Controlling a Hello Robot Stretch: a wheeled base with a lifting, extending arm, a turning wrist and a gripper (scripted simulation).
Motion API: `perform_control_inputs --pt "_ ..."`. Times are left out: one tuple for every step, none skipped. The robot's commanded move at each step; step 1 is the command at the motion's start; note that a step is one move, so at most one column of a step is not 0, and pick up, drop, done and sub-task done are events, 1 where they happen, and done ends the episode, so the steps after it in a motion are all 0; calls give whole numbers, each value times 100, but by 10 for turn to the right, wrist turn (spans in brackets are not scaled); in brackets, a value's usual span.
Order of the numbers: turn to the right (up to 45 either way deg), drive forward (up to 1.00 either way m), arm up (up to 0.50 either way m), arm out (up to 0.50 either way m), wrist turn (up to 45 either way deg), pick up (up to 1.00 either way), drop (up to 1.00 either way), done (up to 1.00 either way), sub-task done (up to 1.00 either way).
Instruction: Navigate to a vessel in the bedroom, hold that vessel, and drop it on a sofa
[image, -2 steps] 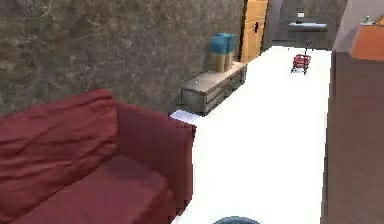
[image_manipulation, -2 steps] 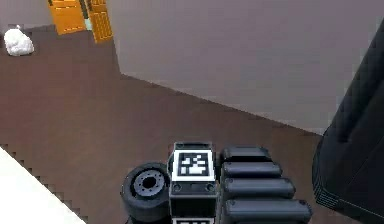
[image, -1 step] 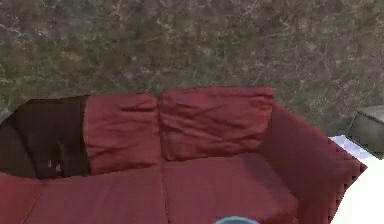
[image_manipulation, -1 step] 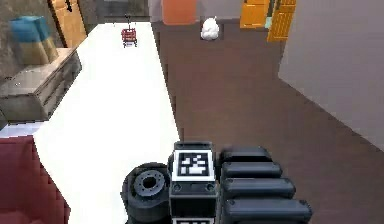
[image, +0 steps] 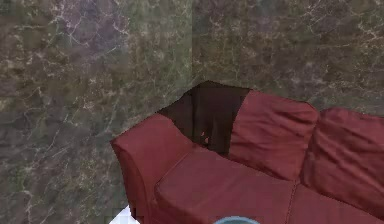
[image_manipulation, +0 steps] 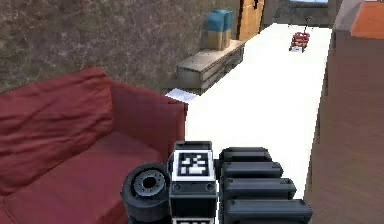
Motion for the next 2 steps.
perform_control_inputs --pt "-120 0 0 0 0 0 0 0 0" --pt "450 0 0 0 0 0 0 0 0"
